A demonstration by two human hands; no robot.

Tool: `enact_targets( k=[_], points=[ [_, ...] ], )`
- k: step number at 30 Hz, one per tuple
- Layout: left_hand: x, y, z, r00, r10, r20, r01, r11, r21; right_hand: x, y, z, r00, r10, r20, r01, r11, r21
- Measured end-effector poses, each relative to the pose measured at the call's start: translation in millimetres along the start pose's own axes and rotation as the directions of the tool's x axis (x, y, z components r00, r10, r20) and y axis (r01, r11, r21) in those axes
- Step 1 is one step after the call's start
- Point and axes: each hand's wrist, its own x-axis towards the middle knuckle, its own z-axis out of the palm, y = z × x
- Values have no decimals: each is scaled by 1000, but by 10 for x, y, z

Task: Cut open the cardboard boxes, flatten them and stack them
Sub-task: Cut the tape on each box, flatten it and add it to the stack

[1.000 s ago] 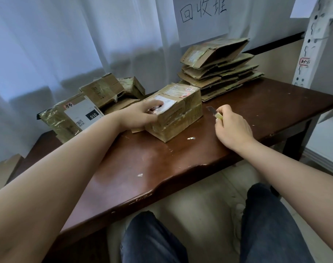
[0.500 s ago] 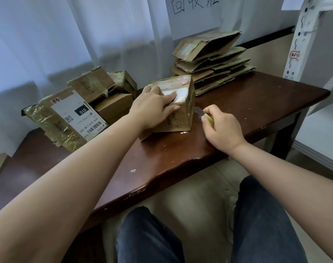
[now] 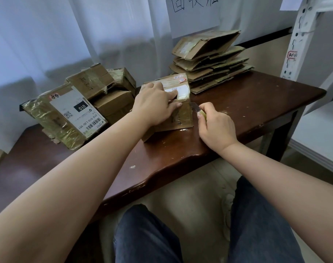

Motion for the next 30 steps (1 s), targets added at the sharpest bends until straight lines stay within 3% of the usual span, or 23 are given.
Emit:
enact_targets(
  k=[9, 14, 17, 30],
  points=[
    [-7, 10, -25, 1000, -11, 12, 11, 1000, -1, 5, -29, -1, 1000, 6, 5, -6, 997, -72],
    [-7, 7, -9, 998, -1, 59, 13, 978, -209, -33, -11, 53, 1000, -10, 16, 12, 994, -108],
    [7, 13, -9, 995, 42, 88, -21, 972, -234, -57, 8, 75, 999, 2, 41, 2, 994, -108],
    [15, 8, -1, 992, 71, 102, -50, 980, -195, 19, -106, -78, 931, 172, 321, -84, 959, -272]
  ],
)
